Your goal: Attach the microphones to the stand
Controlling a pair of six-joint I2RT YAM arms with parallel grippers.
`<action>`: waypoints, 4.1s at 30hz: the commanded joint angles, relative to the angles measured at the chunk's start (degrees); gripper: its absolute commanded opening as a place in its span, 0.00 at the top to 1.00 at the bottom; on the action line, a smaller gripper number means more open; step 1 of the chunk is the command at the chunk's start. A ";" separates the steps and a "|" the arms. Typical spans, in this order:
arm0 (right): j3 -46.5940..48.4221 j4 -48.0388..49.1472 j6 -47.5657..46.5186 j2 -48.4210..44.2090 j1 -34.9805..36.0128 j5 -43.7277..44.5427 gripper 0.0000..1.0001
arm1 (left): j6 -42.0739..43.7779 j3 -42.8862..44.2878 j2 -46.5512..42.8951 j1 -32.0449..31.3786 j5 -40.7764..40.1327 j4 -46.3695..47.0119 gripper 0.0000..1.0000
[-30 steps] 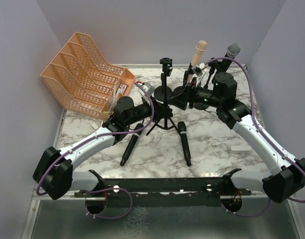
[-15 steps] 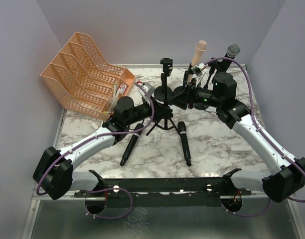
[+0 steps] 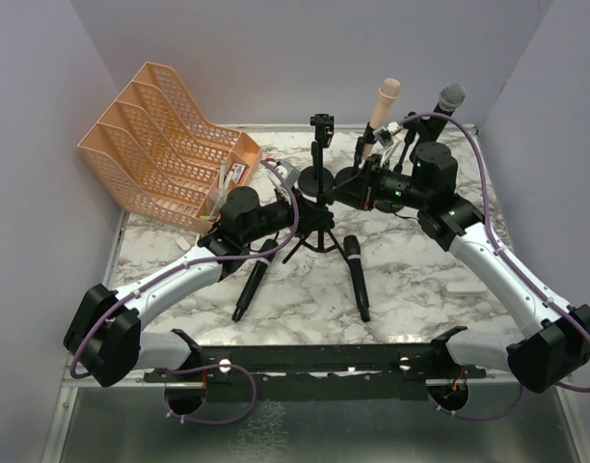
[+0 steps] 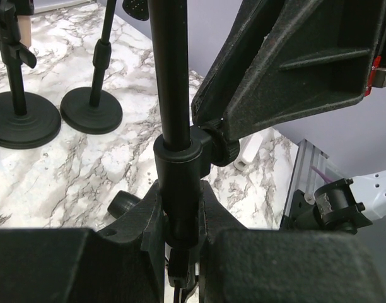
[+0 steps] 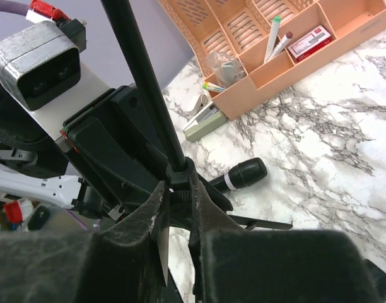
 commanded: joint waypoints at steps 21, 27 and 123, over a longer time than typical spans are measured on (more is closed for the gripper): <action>-9.18 14.50 15.50 -8.80 0.36 3.54 0.39 | 1.71 1.40 -3.21 -0.24 -0.22 3.52 1.00; -6.39 9.60 10.77 -5.25 0.35 1.15 0.38 | 1.51 2.05 -2.91 -0.23 0.29 3.52 1.00; -18.52 23.88 -11.15 -10.49 3.86 7.91 0.99 | 0.51 2.71 -2.62 -0.30 5.94 3.52 1.00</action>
